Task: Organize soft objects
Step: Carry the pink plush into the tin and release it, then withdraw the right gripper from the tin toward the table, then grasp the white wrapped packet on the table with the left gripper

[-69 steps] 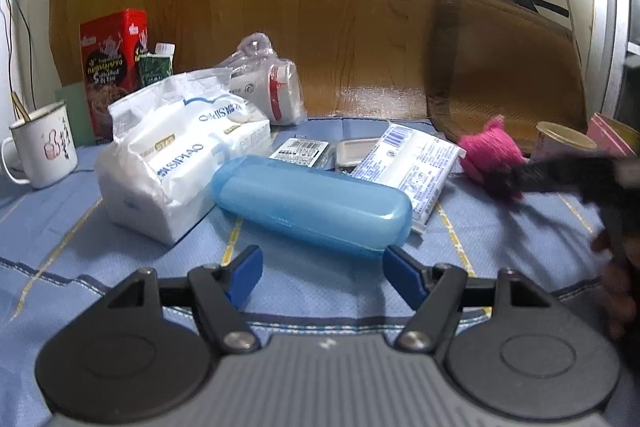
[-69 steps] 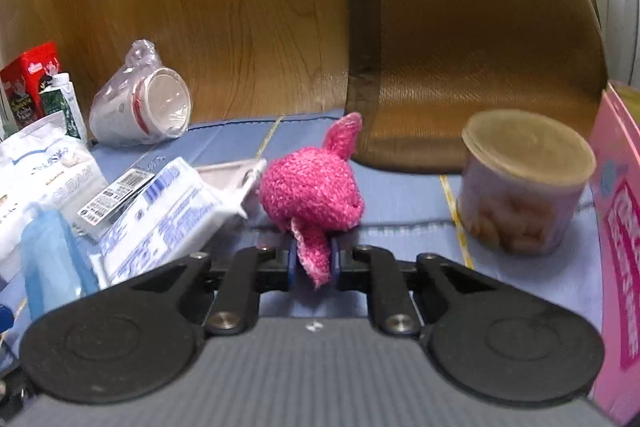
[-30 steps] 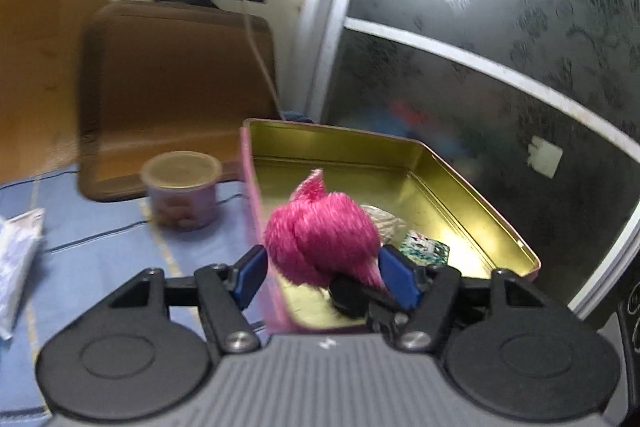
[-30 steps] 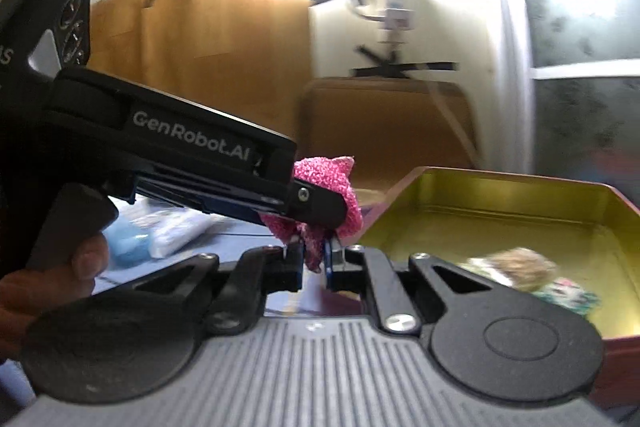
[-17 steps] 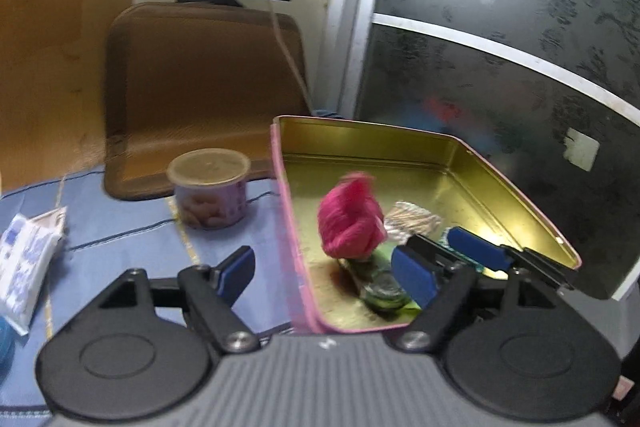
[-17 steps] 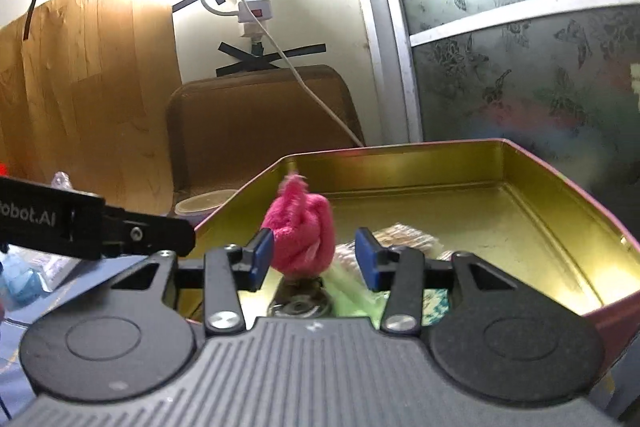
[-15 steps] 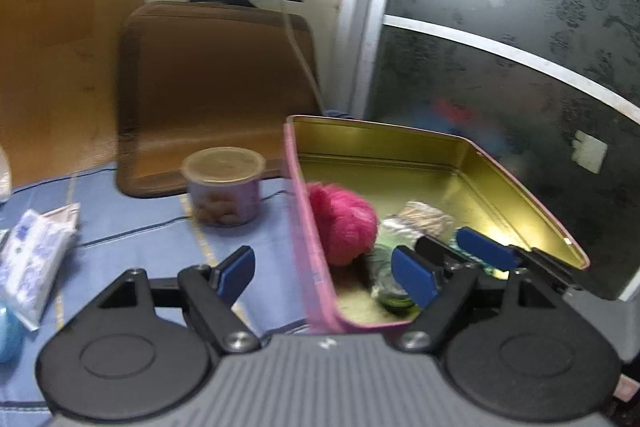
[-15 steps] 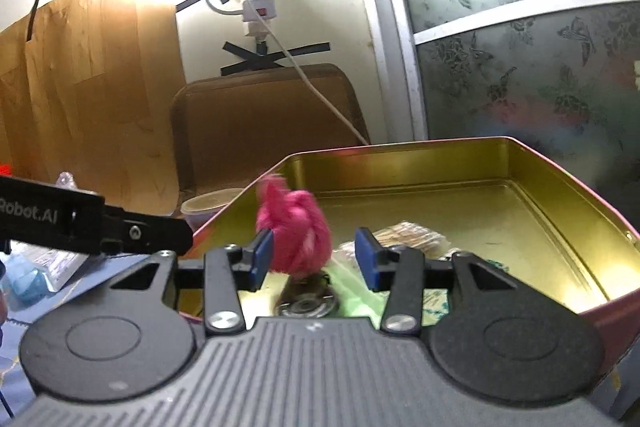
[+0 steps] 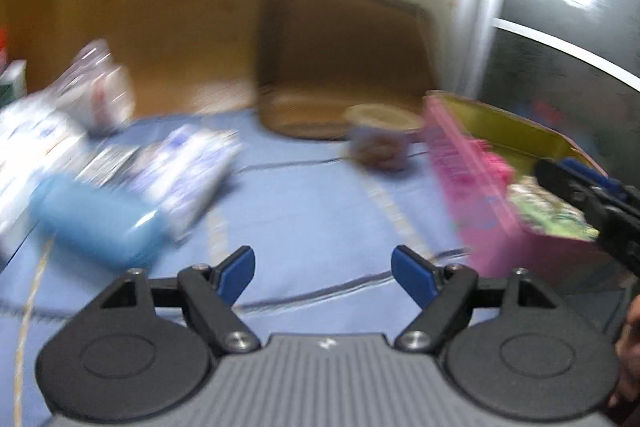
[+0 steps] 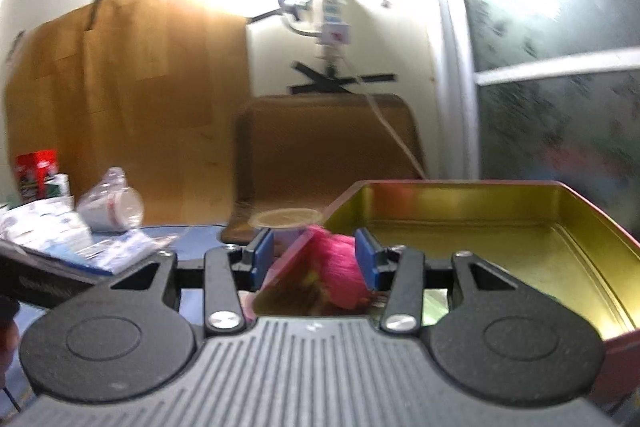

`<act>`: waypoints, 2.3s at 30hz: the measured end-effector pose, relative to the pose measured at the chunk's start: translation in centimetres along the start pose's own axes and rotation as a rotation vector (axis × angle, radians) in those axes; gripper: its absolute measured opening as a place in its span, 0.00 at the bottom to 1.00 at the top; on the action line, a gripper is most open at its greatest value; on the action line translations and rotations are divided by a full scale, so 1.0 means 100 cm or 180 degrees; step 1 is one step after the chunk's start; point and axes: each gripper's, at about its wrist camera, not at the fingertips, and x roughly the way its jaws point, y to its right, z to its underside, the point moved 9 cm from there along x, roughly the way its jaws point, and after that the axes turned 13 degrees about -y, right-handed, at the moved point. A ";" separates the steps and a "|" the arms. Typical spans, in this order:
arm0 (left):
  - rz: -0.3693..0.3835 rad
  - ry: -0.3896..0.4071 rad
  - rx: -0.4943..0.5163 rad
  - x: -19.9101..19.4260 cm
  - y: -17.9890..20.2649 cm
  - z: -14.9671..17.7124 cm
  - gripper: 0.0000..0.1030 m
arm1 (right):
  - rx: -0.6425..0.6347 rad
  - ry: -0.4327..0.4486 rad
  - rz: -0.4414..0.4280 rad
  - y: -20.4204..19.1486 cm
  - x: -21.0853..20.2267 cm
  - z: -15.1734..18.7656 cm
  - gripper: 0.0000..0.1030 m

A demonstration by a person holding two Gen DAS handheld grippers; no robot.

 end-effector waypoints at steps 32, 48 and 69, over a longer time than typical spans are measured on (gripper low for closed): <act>-0.0550 0.0358 -0.0760 -0.016 -0.128 0.019 0.75 | 0.1205 -0.1774 -0.1632 -0.145 0.179 -0.003 0.22; -0.0355 0.0276 -0.0836 -0.016 -0.127 0.020 0.78 | 0.0305 -0.1862 -0.1817 -0.090 0.066 0.006 0.23; 0.0291 -0.0252 0.0029 0.028 -0.006 0.008 0.47 | -0.0882 -0.1367 -0.1131 -0.116 0.068 0.064 0.64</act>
